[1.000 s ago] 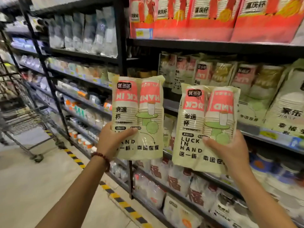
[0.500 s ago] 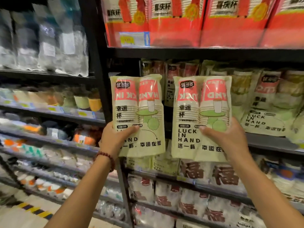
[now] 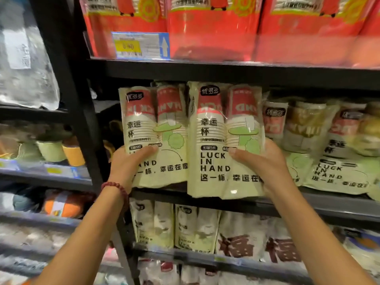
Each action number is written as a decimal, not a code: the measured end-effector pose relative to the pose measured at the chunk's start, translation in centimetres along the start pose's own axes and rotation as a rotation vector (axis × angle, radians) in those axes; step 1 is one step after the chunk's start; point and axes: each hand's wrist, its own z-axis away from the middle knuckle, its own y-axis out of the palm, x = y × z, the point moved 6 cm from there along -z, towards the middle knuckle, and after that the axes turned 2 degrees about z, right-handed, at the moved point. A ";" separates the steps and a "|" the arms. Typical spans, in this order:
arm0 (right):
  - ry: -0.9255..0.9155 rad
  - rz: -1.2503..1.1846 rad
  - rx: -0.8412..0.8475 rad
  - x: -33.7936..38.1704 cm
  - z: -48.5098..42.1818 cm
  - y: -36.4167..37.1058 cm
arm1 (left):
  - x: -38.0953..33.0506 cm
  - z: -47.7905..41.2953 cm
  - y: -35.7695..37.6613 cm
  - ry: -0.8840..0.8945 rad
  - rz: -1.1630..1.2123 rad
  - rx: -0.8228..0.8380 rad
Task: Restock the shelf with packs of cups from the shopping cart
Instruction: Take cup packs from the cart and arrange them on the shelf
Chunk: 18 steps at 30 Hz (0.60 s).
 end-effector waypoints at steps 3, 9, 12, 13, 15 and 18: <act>0.033 -0.045 0.012 0.0 -1.5 0.4 | 0.0 -1.9 0.4 -0.068 0.037 0.043; 0.077 0.164 -0.172 -1.6 -4.0 1.3 | -0.5 -6.3 3.7 -0.083 -0.003 0.143; 0.075 0.400 -0.342 -2.1 -4.1 1.8 | 0.3 -8.1 2.8 0.050 -0.079 0.032; 0.055 0.473 -0.383 -2.0 -4.1 2.1 | 0.9 -8.5 2.3 0.057 -0.094 0.007; 0.018 0.548 -0.434 -1.9 -4.2 2.8 | 1.5 -8.6 2.2 0.057 -0.092 0.000; 0.043 0.544 -0.474 -2.1 -5.1 3.9 | 1.4 -9.2 2.8 0.056 -0.047 0.063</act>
